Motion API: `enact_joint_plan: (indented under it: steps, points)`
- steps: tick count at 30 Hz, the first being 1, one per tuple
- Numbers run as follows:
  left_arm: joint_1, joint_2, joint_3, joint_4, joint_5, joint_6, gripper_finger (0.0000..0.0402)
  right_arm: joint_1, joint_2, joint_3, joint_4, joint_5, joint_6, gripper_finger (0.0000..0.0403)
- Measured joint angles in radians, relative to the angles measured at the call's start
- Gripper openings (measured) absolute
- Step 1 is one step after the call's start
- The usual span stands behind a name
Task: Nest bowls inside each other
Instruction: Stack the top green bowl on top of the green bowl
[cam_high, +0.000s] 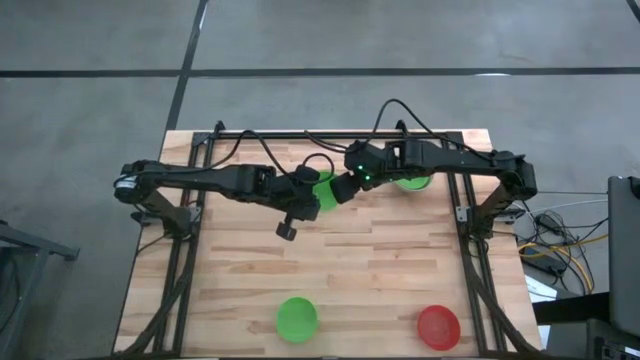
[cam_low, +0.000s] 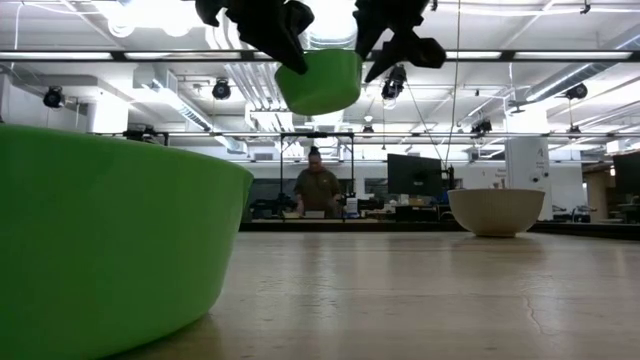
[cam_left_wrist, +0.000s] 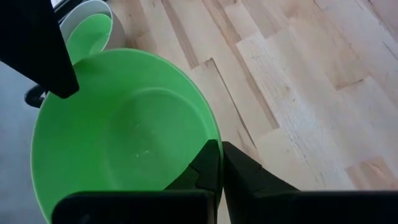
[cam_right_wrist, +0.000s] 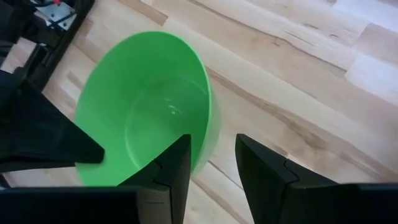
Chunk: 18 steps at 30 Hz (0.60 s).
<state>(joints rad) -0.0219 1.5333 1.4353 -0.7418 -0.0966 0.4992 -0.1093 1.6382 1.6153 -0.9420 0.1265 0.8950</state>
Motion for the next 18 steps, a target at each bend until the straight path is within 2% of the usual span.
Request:
enact_joint_plan:
  steps: [7, 18]
  points:
    - [-0.001, 0.0, 0.0, 0.002, -0.065, 0.038, 0.0012, 0.0, 0.0, -0.002, 0.013, 0.0, 0.003, 0.013]
    - [-0.001, 0.0, 0.0, 0.019, -0.069, 0.067, 0.0012, 0.0, 0.0, -0.004, 0.075, 0.007, -0.012, 0.0117]
